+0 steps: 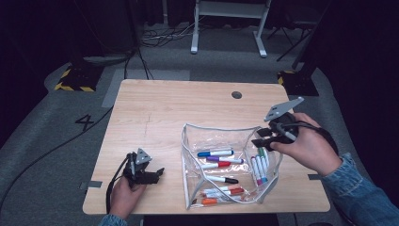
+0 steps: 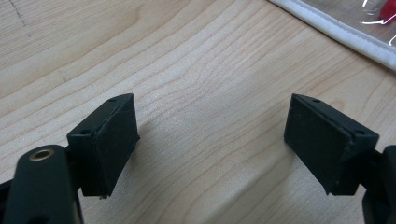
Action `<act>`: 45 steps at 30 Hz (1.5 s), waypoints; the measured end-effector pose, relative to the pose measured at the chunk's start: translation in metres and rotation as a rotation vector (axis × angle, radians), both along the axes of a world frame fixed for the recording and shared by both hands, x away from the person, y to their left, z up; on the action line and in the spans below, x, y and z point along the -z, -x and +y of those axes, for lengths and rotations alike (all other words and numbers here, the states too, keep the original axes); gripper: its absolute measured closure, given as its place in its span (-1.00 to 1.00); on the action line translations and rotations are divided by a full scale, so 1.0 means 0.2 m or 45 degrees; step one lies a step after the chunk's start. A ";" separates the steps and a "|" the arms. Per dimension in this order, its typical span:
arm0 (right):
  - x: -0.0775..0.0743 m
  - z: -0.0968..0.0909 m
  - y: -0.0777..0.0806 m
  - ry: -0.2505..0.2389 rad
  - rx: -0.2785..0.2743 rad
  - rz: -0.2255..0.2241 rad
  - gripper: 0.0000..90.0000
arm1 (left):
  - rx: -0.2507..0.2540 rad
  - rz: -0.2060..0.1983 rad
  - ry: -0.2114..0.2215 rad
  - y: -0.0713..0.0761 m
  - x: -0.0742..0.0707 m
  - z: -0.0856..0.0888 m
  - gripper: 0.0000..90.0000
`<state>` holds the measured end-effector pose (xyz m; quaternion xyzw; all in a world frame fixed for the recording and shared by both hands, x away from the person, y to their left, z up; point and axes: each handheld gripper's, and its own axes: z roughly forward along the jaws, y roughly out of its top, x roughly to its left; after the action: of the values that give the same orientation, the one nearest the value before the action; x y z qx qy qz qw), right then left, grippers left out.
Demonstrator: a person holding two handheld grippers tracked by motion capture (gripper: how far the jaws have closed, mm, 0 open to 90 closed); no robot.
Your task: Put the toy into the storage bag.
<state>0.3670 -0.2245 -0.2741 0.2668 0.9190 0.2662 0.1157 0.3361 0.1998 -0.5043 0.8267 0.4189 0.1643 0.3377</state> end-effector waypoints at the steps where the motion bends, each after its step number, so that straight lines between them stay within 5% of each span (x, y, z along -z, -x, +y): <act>1: 0.00 -0.03 -0.01 -0.013 0.024 0.006 0.32 | 0.000 0.000 0.000 0.00 0.00 0.00 -0.60; 14: 0.07 -0.37 -0.12 -0.061 0.302 0.003 0.31 | -0.001 0.001 0.000 0.00 0.00 0.00 -0.60; 35: 0.75 -0.50 -0.27 0.038 0.487 0.254 0.28 | -0.001 0.001 0.001 0.00 0.00 0.00 -0.60; 45: 0.93 -0.49 -0.31 0.063 0.538 0.298 0.36 | -0.001 0.001 0.000 0.00 0.00 0.00 -0.60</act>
<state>0.4295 -0.3227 -0.4602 0.4793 0.8562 0.1805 0.0679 0.3358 0.1998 -0.5043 0.8266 0.4195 0.1639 0.3375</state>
